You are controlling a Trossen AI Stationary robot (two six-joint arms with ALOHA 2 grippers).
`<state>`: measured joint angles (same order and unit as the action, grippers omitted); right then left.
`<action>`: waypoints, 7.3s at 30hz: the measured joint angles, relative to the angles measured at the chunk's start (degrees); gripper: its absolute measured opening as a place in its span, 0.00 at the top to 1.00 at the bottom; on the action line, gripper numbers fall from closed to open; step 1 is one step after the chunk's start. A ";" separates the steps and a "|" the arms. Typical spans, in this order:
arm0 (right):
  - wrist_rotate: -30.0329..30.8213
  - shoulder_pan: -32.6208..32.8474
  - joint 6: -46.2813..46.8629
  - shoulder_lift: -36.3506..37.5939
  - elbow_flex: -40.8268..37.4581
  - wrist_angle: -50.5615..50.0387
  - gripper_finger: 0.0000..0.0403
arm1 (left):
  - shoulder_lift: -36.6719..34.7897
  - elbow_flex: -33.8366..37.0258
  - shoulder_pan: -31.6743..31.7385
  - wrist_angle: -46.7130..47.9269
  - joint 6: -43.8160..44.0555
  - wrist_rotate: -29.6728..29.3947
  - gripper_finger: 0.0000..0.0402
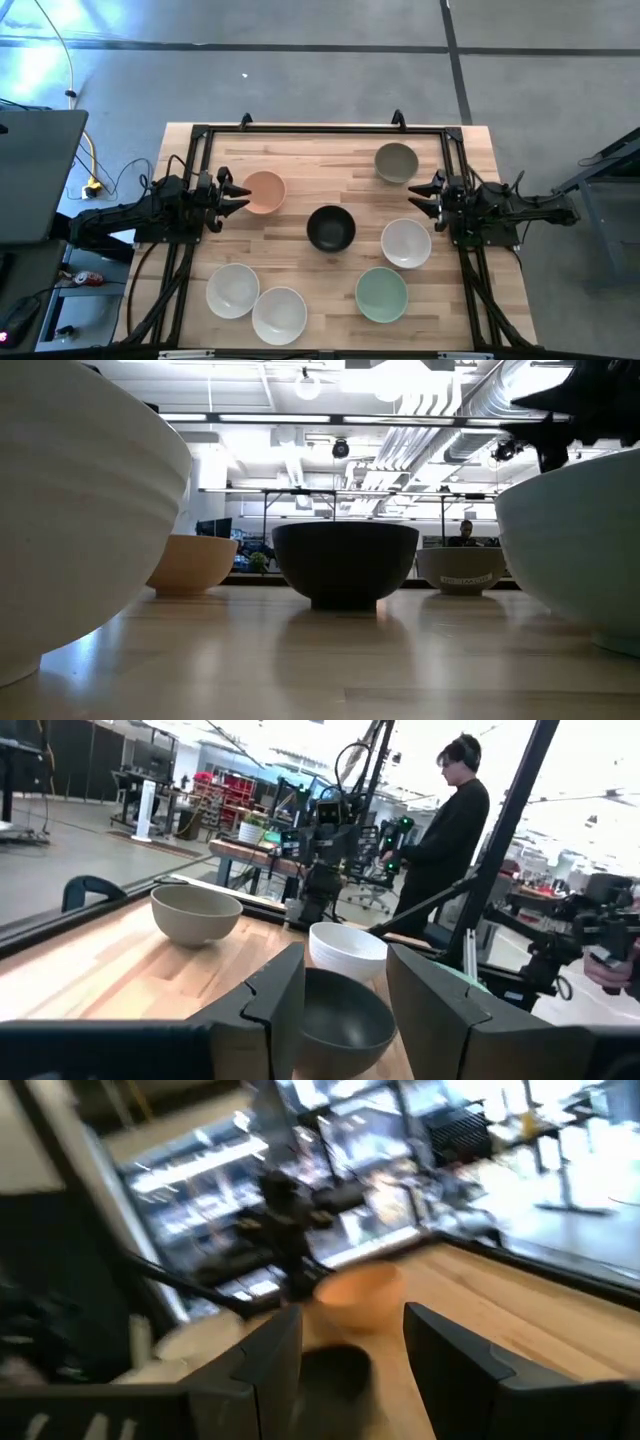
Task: Nest bowls inside each other
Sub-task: Stack the gray bowl on the black bowl
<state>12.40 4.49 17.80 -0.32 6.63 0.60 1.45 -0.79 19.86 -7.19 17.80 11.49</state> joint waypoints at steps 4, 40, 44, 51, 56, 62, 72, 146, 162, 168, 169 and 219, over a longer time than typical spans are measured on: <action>-3.41 0.03 -1.73 0.00 0.03 6.85 0.58 | 0.00 0.00 0.00 -0.34 3.85 0.00 0.67; 16.08 0.00 17.98 -37.89 32.52 -27.95 0.58 | 12.79 -11.46 -1.25 -6.37 10.25 3.83 0.56; 25.17 -0.06 28.52 -39.16 32.52 -32.79 0.58 | 19.72 -13.27 -3.82 -6.19 10.46 3.75 0.55; 29.21 -4.92 49.23 -39.05 32.52 -43.21 0.58 | 28.03 -15.13 -6.84 -6.20 8.05 2.86 0.55; 26.26 -10.54 53.96 -39.17 32.52 -45.55 0.58 | 29.04 -16.31 -6.86 -6.38 7.04 3.21 0.55; 18.65 -19.69 54.43 -41.01 35.60 -51.71 0.58 | 27.68 -17.28 -6.84 -6.46 7.04 3.13 0.55; 11.02 -28.35 21.35 -53.77 54.05 -56.29 0.58 | 26.58 -17.36 -6.82 -6.42 7.07 0.94 0.55; -9.46 -56.80 -17.67 -99.45 67.49 -65.13 0.58 | 26.60 -17.36 -6.84 -6.42 12.97 -3.39 0.55; -8.34 -56.67 -15.62 -104.39 67.49 -60.81 0.71 | 26.60 -17.36 -6.84 -6.42 13.51 -3.39 0.55; -9.31 -57.13 -16.93 -104.27 67.52 -60.86 0.97 | 26.60 -17.36 -6.82 -6.42 13.11 -3.40 0.55; -9.45 -57.13 -17.04 -104.26 67.58 -60.67 0.97 | 26.60 -17.36 -6.82 -6.42 13.11 -3.41 0.55; -21.40 -30.67 3.57 -104.35 96.50 -82.14 1.00 | 26.60 -17.36 -6.82 -2.31 9.22 -4.24 0.55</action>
<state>-9.00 -26.18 21.37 -104.66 103.13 -81.53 28.05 -18.15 13.04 -9.49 27.02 7.25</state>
